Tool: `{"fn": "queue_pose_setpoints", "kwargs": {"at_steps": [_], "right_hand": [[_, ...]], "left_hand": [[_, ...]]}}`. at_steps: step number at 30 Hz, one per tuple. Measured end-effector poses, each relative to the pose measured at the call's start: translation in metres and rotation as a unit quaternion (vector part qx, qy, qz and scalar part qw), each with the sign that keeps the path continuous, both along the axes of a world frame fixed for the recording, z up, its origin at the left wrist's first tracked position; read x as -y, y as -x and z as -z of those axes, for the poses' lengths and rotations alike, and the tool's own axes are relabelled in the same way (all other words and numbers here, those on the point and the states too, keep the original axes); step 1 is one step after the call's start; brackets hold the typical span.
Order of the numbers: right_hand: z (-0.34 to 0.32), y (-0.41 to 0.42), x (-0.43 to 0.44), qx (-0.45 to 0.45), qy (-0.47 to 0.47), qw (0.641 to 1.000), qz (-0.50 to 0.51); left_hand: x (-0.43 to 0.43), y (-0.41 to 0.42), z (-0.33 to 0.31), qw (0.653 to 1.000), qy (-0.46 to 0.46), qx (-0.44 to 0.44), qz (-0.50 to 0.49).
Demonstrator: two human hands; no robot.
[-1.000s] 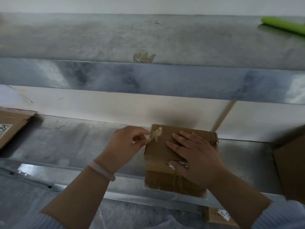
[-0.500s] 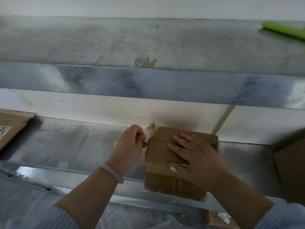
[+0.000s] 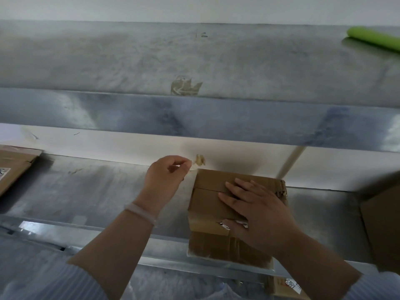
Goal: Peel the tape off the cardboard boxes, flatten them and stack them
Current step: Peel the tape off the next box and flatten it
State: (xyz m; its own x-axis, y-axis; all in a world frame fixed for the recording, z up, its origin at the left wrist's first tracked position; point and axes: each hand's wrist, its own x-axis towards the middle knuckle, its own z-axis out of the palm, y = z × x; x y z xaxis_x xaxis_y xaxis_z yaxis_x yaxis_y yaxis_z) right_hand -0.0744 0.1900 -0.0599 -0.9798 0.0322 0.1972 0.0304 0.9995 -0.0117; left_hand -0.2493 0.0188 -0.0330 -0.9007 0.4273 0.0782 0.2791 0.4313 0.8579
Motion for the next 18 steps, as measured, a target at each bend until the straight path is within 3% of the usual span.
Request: {"fn": "queue_pose_setpoints", "kwargs": {"at_steps": [4, 9, 14, 18], "right_hand": [[0.000, 0.000, 0.000, -0.005, -0.002, 1.000, -0.002], [0.000, 0.000, 0.001, -0.013, 0.003, 1.000, -0.006], [-0.001, 0.001, 0.000, -0.012, 0.010, 1.000, -0.007], [0.000, 0.001, -0.001, -0.006, 0.023, 1.000, -0.008]], "left_hand": [[0.006, 0.001, 0.001, 0.994, 0.084, -0.055, 0.049], [-0.004, -0.001, 0.007, 0.999, -0.008, -0.004, 0.034], [-0.012, 0.004, 0.011, 0.994, -0.023, 0.098, 0.045], [-0.010, 0.010, 0.015, 0.994, -0.006, 0.108, 0.027]]}}
